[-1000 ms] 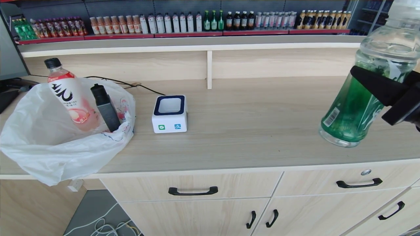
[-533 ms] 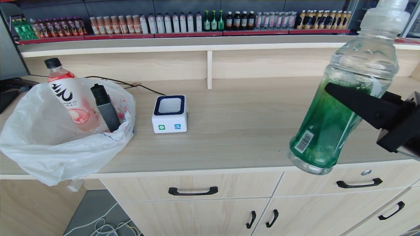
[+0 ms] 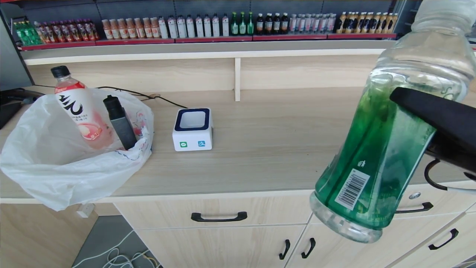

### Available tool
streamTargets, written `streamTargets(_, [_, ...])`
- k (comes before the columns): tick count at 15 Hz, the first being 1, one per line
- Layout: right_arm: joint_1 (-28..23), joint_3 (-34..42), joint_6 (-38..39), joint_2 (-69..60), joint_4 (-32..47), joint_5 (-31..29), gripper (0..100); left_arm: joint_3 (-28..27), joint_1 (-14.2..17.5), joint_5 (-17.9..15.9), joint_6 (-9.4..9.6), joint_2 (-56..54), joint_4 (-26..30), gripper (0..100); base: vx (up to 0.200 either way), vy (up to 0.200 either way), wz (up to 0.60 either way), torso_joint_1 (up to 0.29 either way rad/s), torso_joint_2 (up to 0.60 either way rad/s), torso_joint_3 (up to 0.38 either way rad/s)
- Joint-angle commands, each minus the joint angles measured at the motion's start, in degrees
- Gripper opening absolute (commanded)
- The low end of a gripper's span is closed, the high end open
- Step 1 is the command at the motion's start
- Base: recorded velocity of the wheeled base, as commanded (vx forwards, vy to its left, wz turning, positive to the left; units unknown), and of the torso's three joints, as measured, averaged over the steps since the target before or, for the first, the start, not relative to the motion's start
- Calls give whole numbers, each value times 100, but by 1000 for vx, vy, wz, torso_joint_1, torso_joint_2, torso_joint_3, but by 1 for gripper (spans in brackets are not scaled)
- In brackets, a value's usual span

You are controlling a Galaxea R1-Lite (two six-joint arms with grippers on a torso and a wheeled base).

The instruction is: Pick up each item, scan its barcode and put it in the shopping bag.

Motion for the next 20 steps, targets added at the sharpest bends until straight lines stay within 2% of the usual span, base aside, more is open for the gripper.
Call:
streamTargets(1, [153,8,201,29,-79,69,0,0,-1,-6,-2,-1,0,100,0,0,0,0,0,0])
streamTargets(5, [575,61,526,627,-536,69,0,0,-1,-6,-2,-1,0,100,0,0,0,0,0,0])
streamTargets(10, [750,272,1124,1725,-2531,96,0,0,-1,2,-2,-1,0,100,0,0,0,0,0,0])
streamTargets(12, [750,492,1572,1778,-3155,588,0,0,-1,-6,-2,-1,0,100,0,0,0,0,0,0])
streamTargets(14, [742,623,1809,1760,-3225,860,0,0,-1,-6,-2,-1,0,100,0,0,0,0,0,0])
streamTargets(20, [724,333,2179,1954,-3225,887,0,0,-1,-6,-2,-1,0,100,0,0,0,0,0,0])
